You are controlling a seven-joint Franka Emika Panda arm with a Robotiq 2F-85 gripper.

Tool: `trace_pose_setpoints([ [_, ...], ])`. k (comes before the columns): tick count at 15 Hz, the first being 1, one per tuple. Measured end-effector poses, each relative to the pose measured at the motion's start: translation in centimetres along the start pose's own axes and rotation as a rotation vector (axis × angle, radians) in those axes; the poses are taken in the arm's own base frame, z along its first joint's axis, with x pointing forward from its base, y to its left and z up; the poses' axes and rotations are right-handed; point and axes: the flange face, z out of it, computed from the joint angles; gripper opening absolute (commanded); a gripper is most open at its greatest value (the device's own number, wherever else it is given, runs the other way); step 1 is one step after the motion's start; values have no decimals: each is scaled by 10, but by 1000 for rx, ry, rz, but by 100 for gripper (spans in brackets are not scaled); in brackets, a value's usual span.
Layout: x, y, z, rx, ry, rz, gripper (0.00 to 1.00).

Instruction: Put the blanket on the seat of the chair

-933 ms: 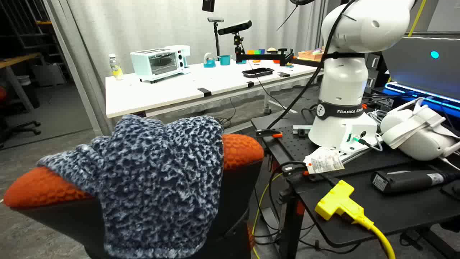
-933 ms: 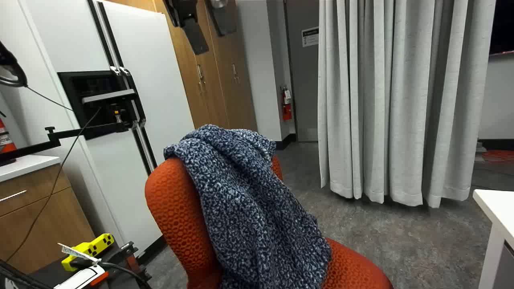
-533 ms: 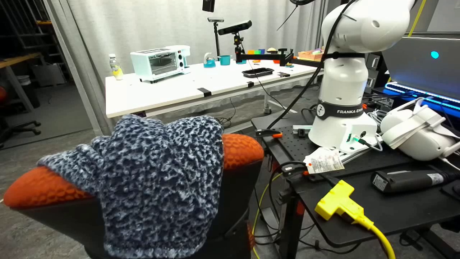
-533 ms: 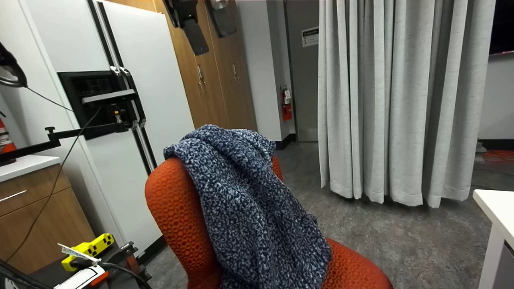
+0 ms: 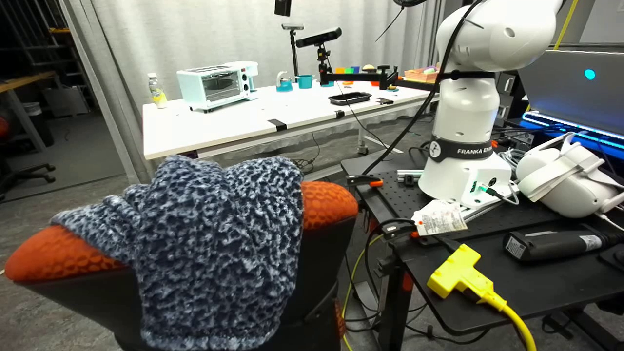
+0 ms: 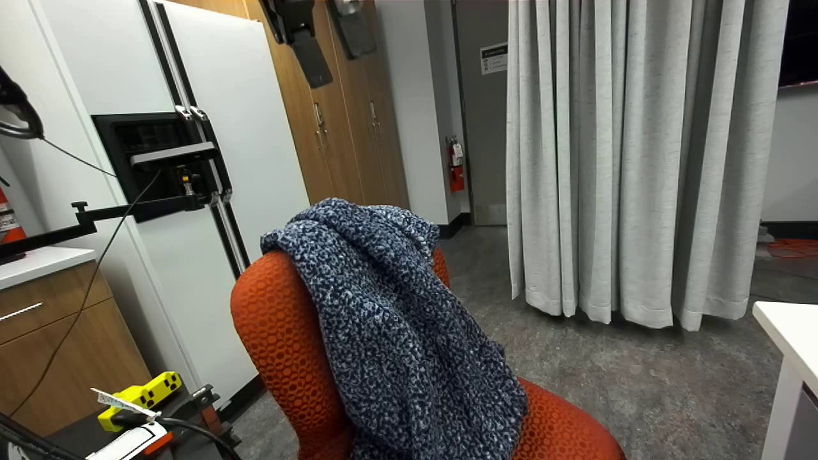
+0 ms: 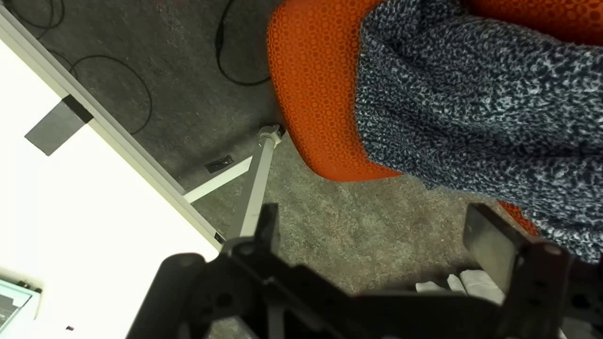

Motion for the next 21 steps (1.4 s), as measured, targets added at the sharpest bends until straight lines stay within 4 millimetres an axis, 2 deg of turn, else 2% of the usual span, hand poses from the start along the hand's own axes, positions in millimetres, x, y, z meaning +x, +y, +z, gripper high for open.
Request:
trace_pose_setpoints([
  [10,0,-3,4,28,-5,4,100],
  [21,-4,-9,14,148,-54,-108,100],
])
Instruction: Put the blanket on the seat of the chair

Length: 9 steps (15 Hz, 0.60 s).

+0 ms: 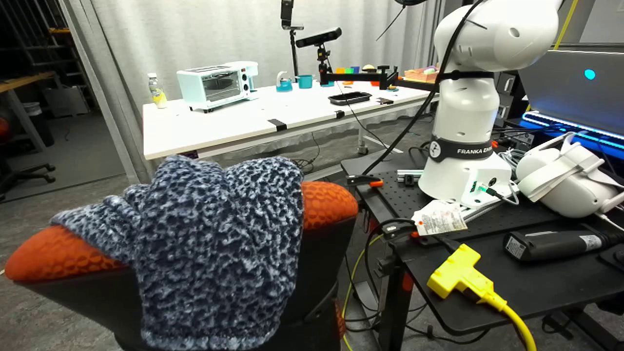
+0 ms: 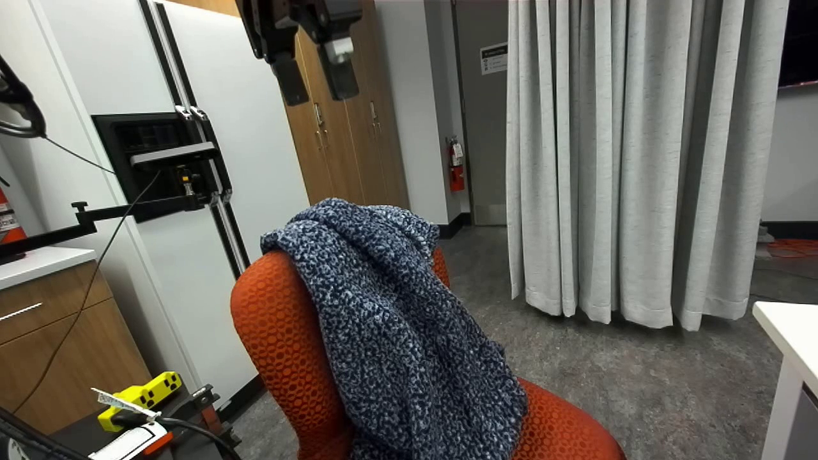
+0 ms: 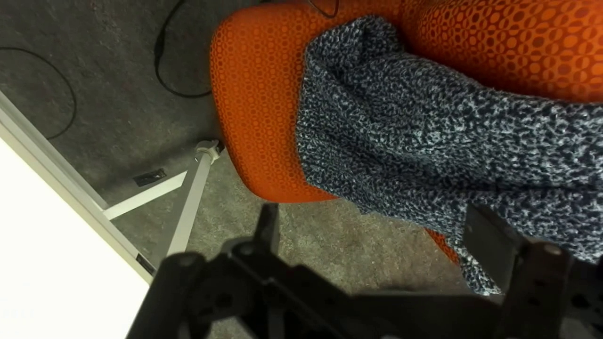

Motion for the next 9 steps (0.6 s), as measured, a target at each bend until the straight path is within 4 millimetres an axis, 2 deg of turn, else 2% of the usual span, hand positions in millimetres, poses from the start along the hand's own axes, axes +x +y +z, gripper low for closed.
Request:
trace_pose_setpoints([
  [9,0,0,2,0,-6,-54,100],
])
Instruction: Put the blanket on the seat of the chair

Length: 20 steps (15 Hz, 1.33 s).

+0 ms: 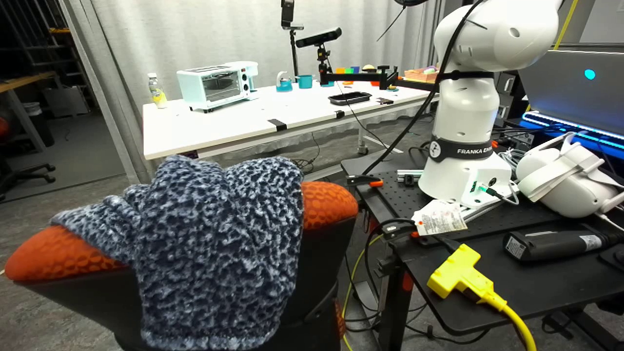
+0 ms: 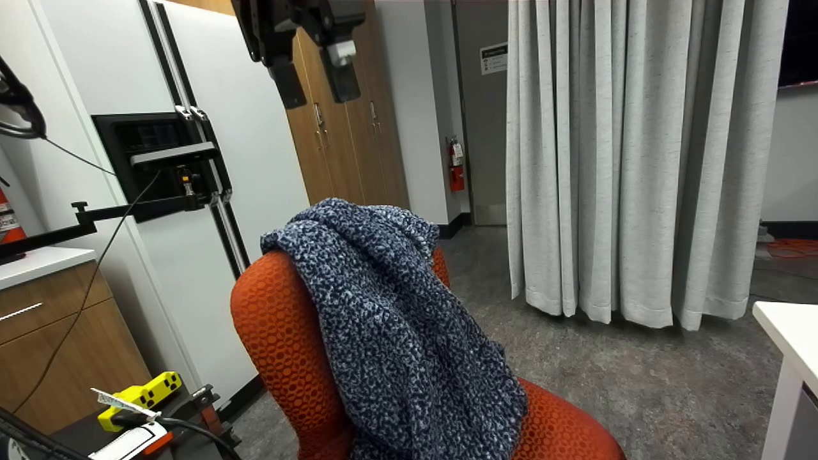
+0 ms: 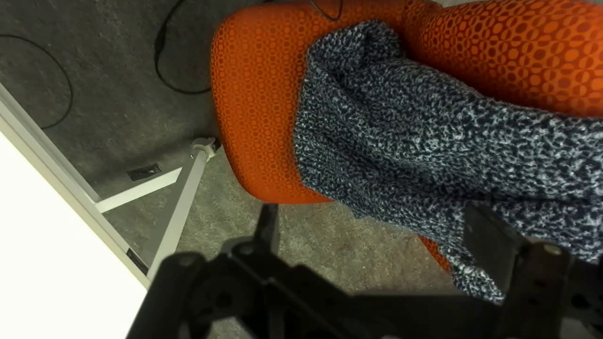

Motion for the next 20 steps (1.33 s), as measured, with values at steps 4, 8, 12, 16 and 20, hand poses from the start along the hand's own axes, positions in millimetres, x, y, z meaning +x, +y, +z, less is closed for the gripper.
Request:
trace_pose_setpoints([
  [4,1,0,5,15,-16,-142,100],
  [8,-5,-5,10,58,-60,-286,100],
  [12,-50,-56,-16,110,-113,-351,100],
  [16,-96,-101,-47,100,-121,-356,100],
  [20,-91,-95,-39,120,-138,-353,100],
])
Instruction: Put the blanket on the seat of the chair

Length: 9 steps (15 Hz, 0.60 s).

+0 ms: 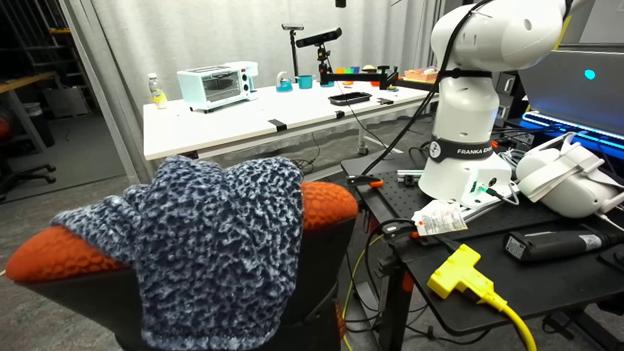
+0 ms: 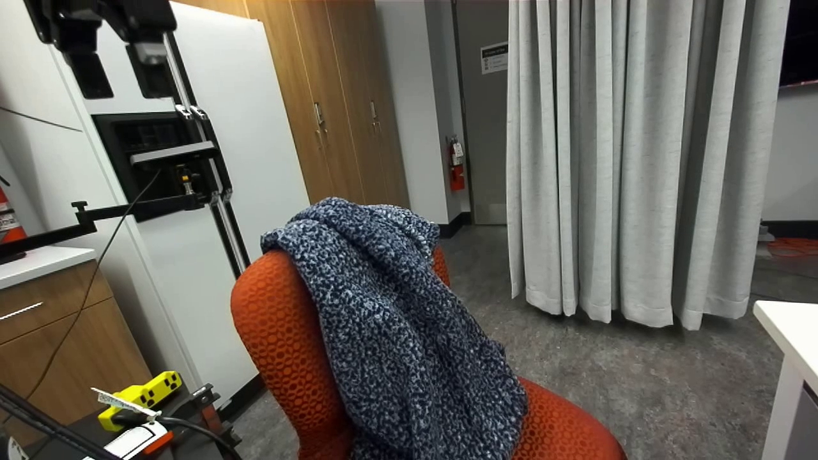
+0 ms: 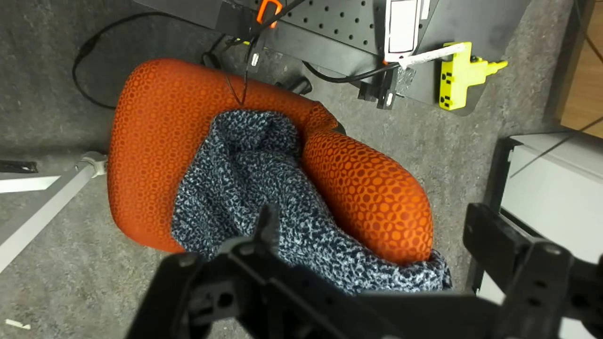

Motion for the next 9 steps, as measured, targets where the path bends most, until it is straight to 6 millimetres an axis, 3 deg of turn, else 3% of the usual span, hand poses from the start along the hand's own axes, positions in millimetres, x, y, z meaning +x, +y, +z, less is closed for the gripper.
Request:
trace_pose_setpoints([
  [9,7,-1,4,2,-12,-18,100],
])
